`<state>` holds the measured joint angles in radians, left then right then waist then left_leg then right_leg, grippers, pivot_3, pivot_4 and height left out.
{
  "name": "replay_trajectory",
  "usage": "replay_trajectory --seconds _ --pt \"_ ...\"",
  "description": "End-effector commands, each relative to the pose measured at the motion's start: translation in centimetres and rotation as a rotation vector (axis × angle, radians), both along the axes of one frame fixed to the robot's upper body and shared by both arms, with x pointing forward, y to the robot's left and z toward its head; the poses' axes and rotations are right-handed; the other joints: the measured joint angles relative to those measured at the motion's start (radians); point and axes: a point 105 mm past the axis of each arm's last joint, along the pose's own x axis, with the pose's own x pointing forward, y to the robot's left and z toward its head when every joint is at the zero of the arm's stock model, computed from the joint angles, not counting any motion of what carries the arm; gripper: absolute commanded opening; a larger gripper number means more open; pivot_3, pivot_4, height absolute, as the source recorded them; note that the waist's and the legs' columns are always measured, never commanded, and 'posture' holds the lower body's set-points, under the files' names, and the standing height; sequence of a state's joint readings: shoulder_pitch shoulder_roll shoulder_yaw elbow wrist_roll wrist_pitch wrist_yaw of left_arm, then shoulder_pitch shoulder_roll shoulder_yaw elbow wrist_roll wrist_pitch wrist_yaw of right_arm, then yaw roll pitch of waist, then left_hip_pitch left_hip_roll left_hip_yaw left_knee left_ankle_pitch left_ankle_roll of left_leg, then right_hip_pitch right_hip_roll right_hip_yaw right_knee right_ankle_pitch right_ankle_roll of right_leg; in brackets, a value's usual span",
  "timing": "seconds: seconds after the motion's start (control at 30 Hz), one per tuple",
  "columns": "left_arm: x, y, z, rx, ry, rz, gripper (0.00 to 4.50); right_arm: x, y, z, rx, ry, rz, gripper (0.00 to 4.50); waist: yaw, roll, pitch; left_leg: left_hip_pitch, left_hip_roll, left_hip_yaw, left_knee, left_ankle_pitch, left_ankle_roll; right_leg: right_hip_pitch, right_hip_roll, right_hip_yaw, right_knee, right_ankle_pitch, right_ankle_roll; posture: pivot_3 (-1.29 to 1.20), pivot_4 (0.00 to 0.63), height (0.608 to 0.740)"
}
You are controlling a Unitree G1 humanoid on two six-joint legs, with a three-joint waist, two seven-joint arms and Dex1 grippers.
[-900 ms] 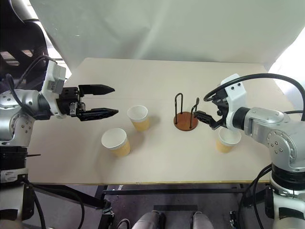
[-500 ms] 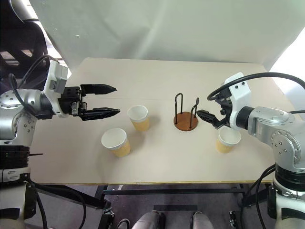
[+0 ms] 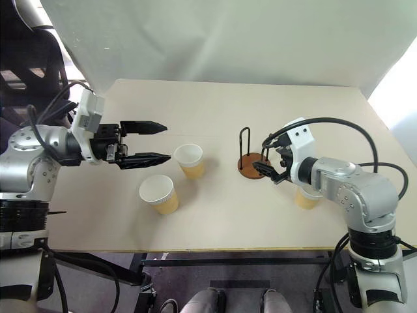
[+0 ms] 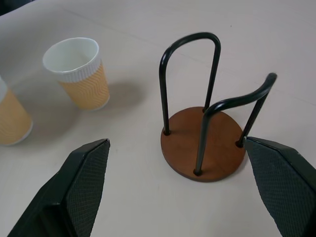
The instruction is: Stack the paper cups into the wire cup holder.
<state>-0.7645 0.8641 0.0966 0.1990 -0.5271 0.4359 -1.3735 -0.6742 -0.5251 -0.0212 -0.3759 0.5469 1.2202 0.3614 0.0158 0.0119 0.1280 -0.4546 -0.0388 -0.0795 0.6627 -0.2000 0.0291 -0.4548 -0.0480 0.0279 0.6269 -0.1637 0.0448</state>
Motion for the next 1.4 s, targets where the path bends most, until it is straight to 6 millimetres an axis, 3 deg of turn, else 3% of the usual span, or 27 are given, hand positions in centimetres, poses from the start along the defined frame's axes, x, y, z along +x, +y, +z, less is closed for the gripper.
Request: replay_trajectory --seconds 0.03,0.53,0.63,0.97,1.0,1.2,1.4 --pt "-0.2 0.1 1.7 0.01 -0.065 -0.001 4.5 1.0 0.2 0.4 0.001 -0.051 -0.022 4.47 0.0 0.0 0.0 0.0 0.0 0.0 0.0 0.0 0.0 0.0 0.0 0.0 0.0 0.0 0.0 0.0 0.15 0.74" --pt "-1.5 2.0 2.2 0.053 -0.09 0.095 4.5 4.8 2.6 -1.6 0.061 -0.04 -0.011 4.47 -0.002 0.0 0.0 0.0 0.0 0.0 -0.001 -0.005 -0.007 -0.001 0.0 -0.001 0.0 0.0 -0.001 0.0 0.15 0.74" --pt "-1.8 2.2 2.4 0.058 -0.093 0.105 4.5 5.1 2.8 -1.5 0.079 -0.049 -0.006 3.9 -0.001 0.0 0.0 0.0 0.0 0.0 -0.001 -0.007 -0.011 -0.001 0.0 -0.001 0.0 0.0 -0.002 0.0 0.15 0.74" --pt "-1.4 1.6 2.0 0.042 -0.089 0.092 4.5 4.4 2.7 -1.1 0.054 -0.056 0.039 0.2 -0.001 0.0 0.0 0.0 0.0 -0.001 0.0 -0.005 -0.013 -0.001 0.0 -0.001 0.0 0.002 -0.006 0.0 0.15 0.74" --pt "-1.4 1.5 2.0 0.04 -0.089 0.089 4.5 4.2 2.7 -1.2 0.049 -0.054 0.052 0.03 -0.001 0.0 0.0 0.0 0.0 -0.001 0.0 -0.005 -0.013 -0.001 0.0 -0.001 0.0 0.003 -0.006 0.0 0.15 0.74" --pt "-1.1 1.3 2.0 0.04 -0.084 0.076 4.5 1.9 3.4 -1.4 0.02 -0.036 0.174 0.03 -0.002 0.0 0.0 0.0 0.0 -0.001 -0.001 -0.005 -0.013 -0.001 0.0 -0.001 0.0 0.003 -0.006 0.0 0.15 0.74" --pt "-0.7 0.9 2.0 0.043 -0.084 0.054 4.5 -2.5 3.9 -1.6 -0.059 -0.026 0.378 0.03 -0.002 0.0 0.0 -0.001 0.0 -0.001 0.0 -0.006 -0.013 0.0 0.0 -0.001 0.0 0.003 -0.006 0.0 0.15 0.74"
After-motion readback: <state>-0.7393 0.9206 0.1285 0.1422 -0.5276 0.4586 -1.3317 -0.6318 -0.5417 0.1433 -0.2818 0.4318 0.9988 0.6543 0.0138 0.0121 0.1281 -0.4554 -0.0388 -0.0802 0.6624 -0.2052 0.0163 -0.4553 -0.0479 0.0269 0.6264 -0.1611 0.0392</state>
